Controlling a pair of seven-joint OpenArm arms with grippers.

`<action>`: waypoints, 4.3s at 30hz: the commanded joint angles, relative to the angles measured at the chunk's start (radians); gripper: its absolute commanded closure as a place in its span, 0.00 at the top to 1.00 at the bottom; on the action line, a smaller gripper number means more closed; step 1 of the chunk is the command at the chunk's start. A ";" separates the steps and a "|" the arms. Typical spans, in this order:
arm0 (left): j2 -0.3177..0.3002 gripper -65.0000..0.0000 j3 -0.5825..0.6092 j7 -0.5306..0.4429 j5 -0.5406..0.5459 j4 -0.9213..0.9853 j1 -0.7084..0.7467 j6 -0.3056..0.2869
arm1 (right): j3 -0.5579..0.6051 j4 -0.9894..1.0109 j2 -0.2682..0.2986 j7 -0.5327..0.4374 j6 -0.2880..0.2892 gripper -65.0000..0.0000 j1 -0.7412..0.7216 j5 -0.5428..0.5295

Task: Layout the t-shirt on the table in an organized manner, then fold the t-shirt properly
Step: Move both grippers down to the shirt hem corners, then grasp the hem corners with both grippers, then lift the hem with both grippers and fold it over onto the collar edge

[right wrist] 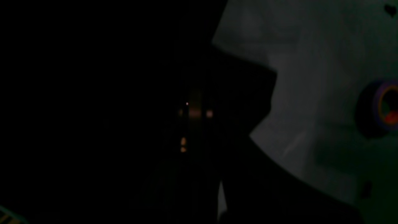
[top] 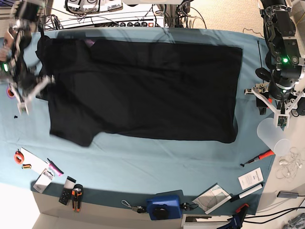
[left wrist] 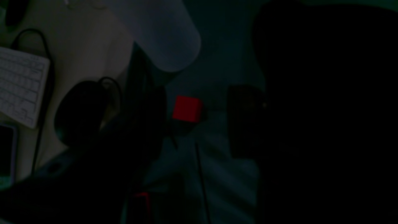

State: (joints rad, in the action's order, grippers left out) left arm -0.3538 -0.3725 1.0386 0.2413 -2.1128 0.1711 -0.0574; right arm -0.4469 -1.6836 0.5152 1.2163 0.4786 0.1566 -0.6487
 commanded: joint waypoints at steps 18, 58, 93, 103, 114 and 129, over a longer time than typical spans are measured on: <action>-0.012 0.49 -0.004 -0.029 -0.001 -0.014 -0.010 0.003 | -0.174 -0.018 0.027 -0.054 0.121 0.33 -0.130 -0.042; -0.012 0.49 -0.003 -0.146 0.002 0.019 -0.011 -0.047 | 0.074 0.749 -0.161 -0.358 0.040 0.33 -0.553 0.332; 0.111 0.49 0.135 -0.240 0.092 0.918 -0.549 -0.341 | 0.073 0.749 -0.152 -0.307 0.042 0.33 -0.553 0.332; 0.107 0.42 0.298 -0.261 -0.073 0.919 -0.559 -0.125 | 0.073 0.749 -0.152 -0.277 0.042 0.33 -0.553 0.332; 0.107 0.00 0.295 -0.242 -0.074 0.914 -0.559 -0.126 | 0.073 0.719 -0.152 -0.375 0.079 0.00 -0.553 0.332; 0.107 0.00 -0.008 0.045 0.308 0.704 -0.549 -0.336 | 0.072 0.520 -0.152 -0.421 0.131 0.00 -0.551 0.326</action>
State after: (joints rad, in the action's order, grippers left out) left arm -0.2356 -0.3790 1.1015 0.5373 -1.3903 -0.3519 -0.3935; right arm -0.3717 -1.1408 0.3454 0.8211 0.6037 -0.3668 -0.3054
